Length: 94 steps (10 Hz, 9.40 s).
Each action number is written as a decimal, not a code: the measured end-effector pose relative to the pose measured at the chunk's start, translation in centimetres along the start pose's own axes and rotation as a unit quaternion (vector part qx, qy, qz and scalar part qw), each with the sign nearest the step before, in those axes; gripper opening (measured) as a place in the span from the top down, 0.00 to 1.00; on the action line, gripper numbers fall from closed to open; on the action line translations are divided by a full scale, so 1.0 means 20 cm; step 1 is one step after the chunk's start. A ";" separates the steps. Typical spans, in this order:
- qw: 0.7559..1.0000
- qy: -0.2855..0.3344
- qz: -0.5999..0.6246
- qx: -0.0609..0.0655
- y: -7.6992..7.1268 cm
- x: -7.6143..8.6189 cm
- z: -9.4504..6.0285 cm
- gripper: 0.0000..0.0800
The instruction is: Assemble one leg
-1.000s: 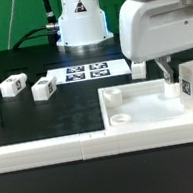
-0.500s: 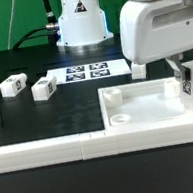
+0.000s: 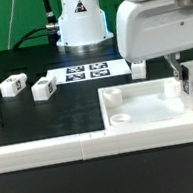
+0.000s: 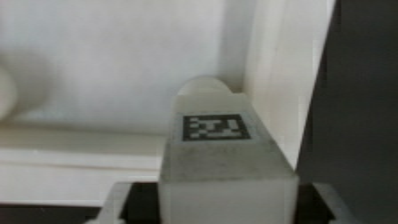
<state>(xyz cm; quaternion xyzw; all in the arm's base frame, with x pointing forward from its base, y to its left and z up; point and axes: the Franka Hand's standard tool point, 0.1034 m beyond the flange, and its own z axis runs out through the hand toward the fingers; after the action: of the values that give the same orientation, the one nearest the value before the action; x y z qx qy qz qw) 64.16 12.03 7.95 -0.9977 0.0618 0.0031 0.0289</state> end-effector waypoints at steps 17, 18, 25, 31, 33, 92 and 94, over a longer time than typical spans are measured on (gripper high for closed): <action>0.970 -0.020 0.242 0.008 -0.01 -0.02 0.00 0.19; 0.984 -0.020 0.174 0.009 0.00 -0.01 0.00 0.19; 0.977 0.016 -0.213 -0.025 -0.03 0.02 0.00 0.19; 0.975 0.020 -0.218 -0.024 -0.02 0.01 0.01 0.64; 0.983 0.020 -0.181 -0.020 -0.02 0.01 0.01 0.64; 0.986 0.018 0.166 0.001 0.02 0.01 0.03 0.19; 0.997 0.020 0.078 -0.005 0.01 0.00 0.03 0.19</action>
Offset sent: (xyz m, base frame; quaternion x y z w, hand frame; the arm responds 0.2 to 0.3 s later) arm -0.0049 0.0016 -0.0051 0.0087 -0.0048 0.3436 0.9391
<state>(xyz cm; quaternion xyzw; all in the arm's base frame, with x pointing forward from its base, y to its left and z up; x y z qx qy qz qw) 64.22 11.90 7.43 -0.9898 0.1398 -0.0138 0.0220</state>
